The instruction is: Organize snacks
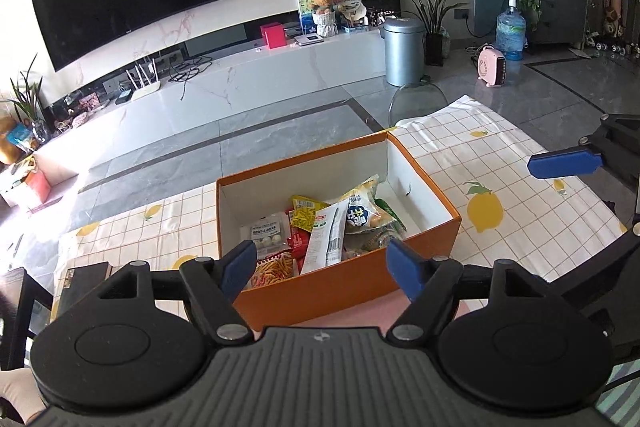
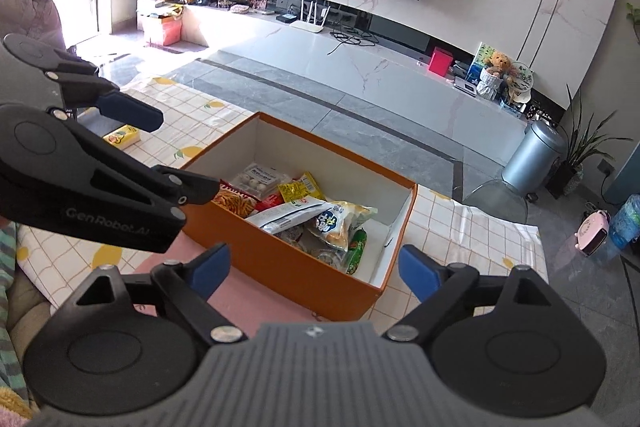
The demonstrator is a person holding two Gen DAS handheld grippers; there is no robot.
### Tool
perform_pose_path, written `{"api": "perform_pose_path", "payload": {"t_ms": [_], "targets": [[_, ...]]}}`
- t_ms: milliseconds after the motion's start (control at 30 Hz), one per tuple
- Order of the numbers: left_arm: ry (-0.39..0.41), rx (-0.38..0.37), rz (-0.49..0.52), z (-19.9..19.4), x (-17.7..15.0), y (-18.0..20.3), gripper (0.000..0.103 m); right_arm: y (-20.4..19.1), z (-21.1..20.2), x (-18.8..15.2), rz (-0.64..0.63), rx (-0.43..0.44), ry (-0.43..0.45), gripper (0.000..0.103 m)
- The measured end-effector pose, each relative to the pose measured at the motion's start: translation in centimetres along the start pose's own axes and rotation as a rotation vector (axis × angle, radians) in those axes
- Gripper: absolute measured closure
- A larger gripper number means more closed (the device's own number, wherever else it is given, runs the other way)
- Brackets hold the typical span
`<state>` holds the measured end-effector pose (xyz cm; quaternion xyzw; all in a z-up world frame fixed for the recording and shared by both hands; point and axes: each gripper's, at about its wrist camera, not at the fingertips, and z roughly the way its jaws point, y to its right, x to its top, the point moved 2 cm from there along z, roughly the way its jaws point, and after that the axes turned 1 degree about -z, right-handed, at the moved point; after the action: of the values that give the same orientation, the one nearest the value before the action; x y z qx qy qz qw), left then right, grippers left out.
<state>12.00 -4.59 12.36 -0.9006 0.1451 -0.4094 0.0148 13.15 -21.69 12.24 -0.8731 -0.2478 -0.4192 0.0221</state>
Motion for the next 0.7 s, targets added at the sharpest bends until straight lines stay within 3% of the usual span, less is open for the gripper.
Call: {"api": "perform_pose_path", "payload": {"t_ms": [133, 567, 700], "targets": [[0.036, 0.031, 0.02, -0.9, -1.4, 0.5, 0.016, -0.6, -0.6, -1.6, 0.091, -0.008, 0.035, 0.01], [0.117, 0.13, -0.127, -1.3, -7.3, -1.2, 0.014, -1.6, -1.0, -7.4, 0.379, -0.122, 0.102, 0.005], [0.12, 0.152, -0.161, -0.2, -8.9, -1.5, 0.014, -2.0, -0.3, -8.4, 0.401, -0.165, 0.124, 0.004]]}}
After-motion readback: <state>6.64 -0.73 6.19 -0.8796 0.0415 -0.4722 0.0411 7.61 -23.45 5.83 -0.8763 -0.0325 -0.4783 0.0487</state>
